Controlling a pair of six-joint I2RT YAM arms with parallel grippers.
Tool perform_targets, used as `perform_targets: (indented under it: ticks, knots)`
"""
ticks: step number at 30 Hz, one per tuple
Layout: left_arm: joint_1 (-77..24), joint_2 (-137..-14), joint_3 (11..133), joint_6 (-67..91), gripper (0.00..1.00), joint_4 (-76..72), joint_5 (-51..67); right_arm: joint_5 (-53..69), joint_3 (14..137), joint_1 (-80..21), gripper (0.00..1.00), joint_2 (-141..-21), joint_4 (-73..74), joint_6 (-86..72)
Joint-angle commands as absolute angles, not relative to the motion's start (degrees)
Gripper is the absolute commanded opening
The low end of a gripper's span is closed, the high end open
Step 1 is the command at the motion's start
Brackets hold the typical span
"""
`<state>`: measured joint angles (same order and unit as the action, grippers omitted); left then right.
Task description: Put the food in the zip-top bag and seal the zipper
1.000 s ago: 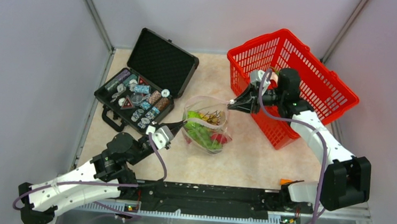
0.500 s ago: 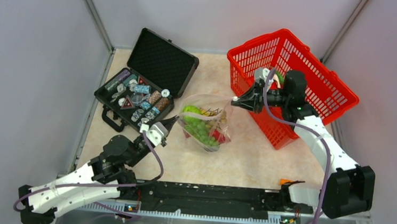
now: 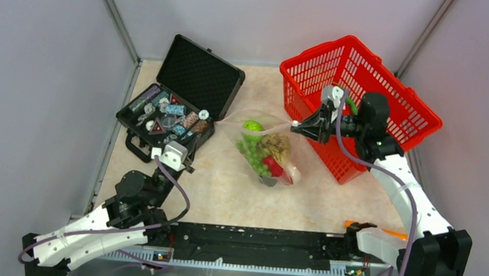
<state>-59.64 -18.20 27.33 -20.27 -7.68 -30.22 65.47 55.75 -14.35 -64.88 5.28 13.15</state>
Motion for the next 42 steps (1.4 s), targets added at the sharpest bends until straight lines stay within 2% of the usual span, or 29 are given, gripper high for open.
perform_targets:
  ticks: [1, 2, 3, 6, 7, 9, 13, 18, 23, 26, 27, 30, 33, 36, 42]
  knots:
    - [-59.4, -21.1, 30.2, -16.0, 0.31, -6.9, -33.0, 66.3, 55.1, -13.9, 0.0, -61.0, -2.0, 7.5]
    - [-59.4, -22.1, 32.0, -14.5, 0.53, -5.2, -31.9, 65.4, 55.1, -14.1, 0.0, -60.6, -1.4, 7.4]
    - [-59.4, -22.9, 33.8, -13.6, 0.68, -3.6, -29.7, 64.7, 55.1, -14.4, 0.0, -60.4, -0.6, 7.5]
    - [-59.4, -25.4, 37.9, -14.5, 0.94, -3.9, -19.9, 62.8, 55.2, -15.7, 0.0, -59.9, 3.0, 8.9]
    - [-59.4, -26.8, 38.8, -15.5, 0.98, -5.0, -16.2, 62.0, 55.1, -16.1, 0.0, -59.7, 4.1, 9.6]
    - [-59.4, -31.2, 41.4, -18.4, 0.99, -6.1, -8.5, 59.8, 54.7, -17.2, 0.0, -59.4, 5.7, 10.6]
    - [-59.4, -45.3, 49.7, -22.2, 0.99, -2.7, -1.0, 55.9, 54.8, -19.4, 0.0, -59.5, 9.6, 12.7]
    - [-55.7, -56.2, 51.4, -24.3, 0.99, -7.6, 11.1, 55.3, 53.9, -19.9, 0.0, -58.2, 11.7, 13.8]
    - [-49.5, -60.1, 51.1, -20.0, 0.93, -12.5, 24.4, 55.9, 53.3, -20.1, 0.0, -57.0, 15.1, 15.6]
    - [-48.0, -62.0, 50.6, -18.8, 0.81, -16.9, 28.6, 55.9, 52.4, -20.4, 0.0, -55.6, 15.2, 15.6]
    - [-47.7, -62.9, 51.1, -18.7, 0.81, -17.0, 29.5, 56.3, 52.1, -20.4, 0.0, -55.2, 15.2, 15.6]
    - [-46.4, -65.9, 52.7, -19.3, 0.86, -15.3, 32.4, 56.7, 51.8, -20.4, 0.0, -54.3, 15.5, 15.4]
    - [-44.9, -68.2, 54.8, -19.8, 0.93, -11.7, 40.7, 56.0, 51.3, -20.4, 0.0, -54.1, 15.8, 15.2]
    - [-44.2, -70.2, 55.7, -20.9, 0.97, -9.8, 43.7, 56.2, 51.5, -20.5, 0.0, -54.0, 16.5, 15.4]
    - [-43.4, -76.5, 59.9, -22.7, 0.95, -5.2, 45.1, 57.0, 51.9, -20.6, 0.0, -53.4, 17.6, 15.9]
